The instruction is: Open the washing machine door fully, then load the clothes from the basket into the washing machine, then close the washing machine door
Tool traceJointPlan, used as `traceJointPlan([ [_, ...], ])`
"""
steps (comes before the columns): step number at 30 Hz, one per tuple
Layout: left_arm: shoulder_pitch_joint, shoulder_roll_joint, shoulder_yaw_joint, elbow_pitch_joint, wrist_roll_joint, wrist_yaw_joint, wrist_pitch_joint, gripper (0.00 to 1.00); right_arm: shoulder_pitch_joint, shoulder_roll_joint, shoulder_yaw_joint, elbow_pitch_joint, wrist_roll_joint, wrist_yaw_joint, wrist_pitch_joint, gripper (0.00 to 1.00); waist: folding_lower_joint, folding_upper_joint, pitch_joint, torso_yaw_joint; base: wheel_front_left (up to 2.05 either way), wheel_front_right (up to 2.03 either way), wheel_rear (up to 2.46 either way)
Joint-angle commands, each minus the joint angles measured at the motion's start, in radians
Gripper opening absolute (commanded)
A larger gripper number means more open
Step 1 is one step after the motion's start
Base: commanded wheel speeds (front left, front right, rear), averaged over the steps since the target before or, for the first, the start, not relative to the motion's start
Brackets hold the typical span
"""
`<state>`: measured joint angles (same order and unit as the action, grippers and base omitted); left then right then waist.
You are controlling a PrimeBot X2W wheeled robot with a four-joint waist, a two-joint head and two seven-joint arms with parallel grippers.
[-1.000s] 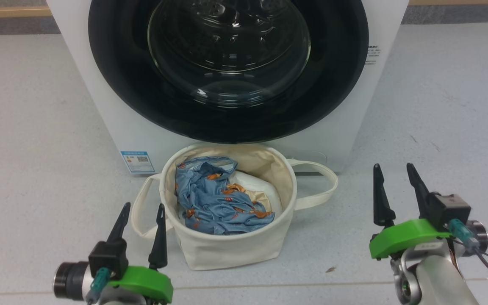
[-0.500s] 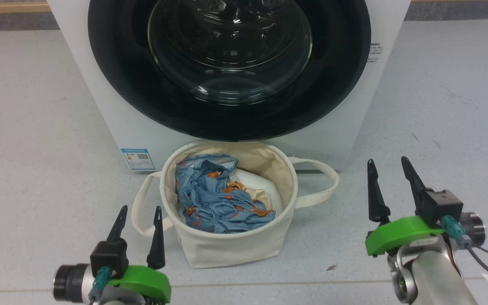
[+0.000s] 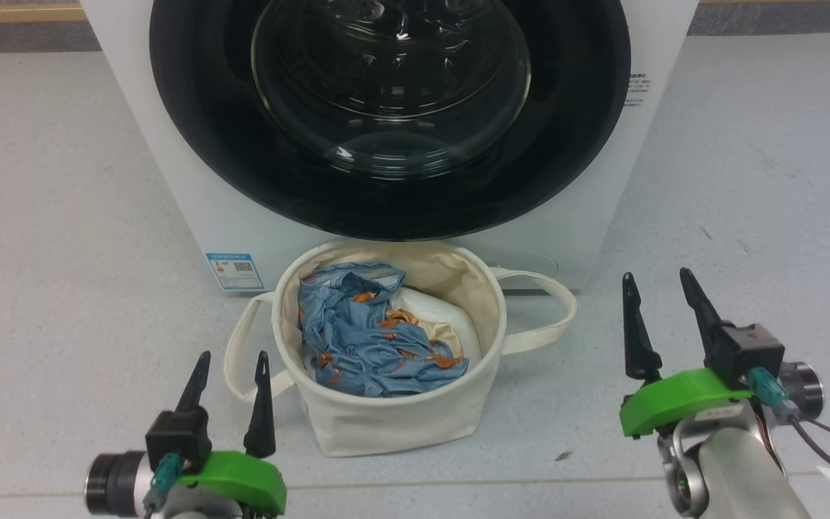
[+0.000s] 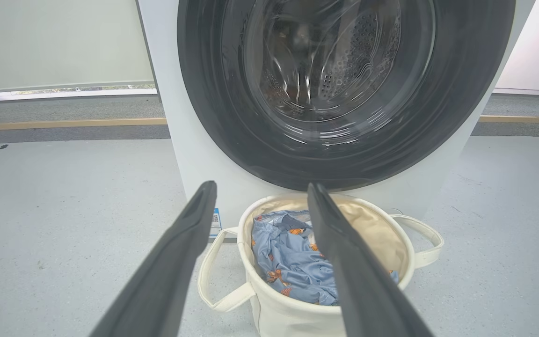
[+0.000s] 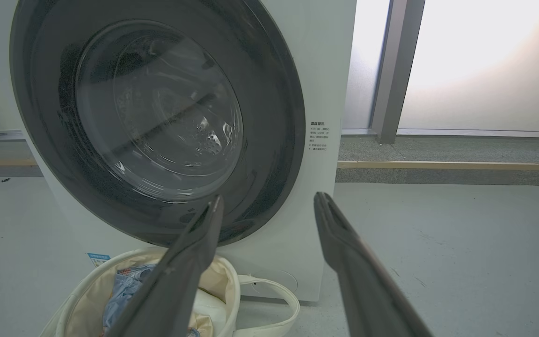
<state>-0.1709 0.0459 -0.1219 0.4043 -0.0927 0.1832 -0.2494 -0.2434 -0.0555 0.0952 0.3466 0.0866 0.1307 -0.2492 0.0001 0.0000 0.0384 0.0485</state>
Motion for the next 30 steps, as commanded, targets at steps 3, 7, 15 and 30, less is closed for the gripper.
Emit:
traceJointPlan([
  [3, -0.042, 0.005, 0.037, -0.033, -0.017, -0.010, -0.012, 1.00, -0.041, 0.005, 0.025, -0.032, -0.011, 0.000, -0.013, 1.00, -0.0001, 0.0000, 0.001, -0.001, 0.00, 0.00, 0.00],
  [7, -0.041, 0.005, 0.031, -0.038, -0.034, -0.020, -0.012, 1.00, -0.040, 0.005, 0.019, -0.033, -0.003, 0.000, -0.013, 1.00, -0.0001, 0.0000, 0.001, 0.000, 0.00, 0.00, 0.00],
  [15, -0.044, 0.004, 0.016, -0.054, -0.041, -0.027, -0.012, 1.00, -0.040, 0.005, 0.021, -0.034, -0.008, 0.000, -0.013, 1.00, -0.0001, 0.0000, 0.003, 0.004, 0.00, 0.00, 0.00],
  [30, -0.038, 0.004, -0.004, -0.060, -0.019, -0.030, -0.012, 1.00, -0.038, 0.005, 0.015, -0.024, 0.000, 0.000, -0.013, 1.00, -0.0001, 0.0000, 0.007, 0.011, 0.35, 0.39, -0.75],
])
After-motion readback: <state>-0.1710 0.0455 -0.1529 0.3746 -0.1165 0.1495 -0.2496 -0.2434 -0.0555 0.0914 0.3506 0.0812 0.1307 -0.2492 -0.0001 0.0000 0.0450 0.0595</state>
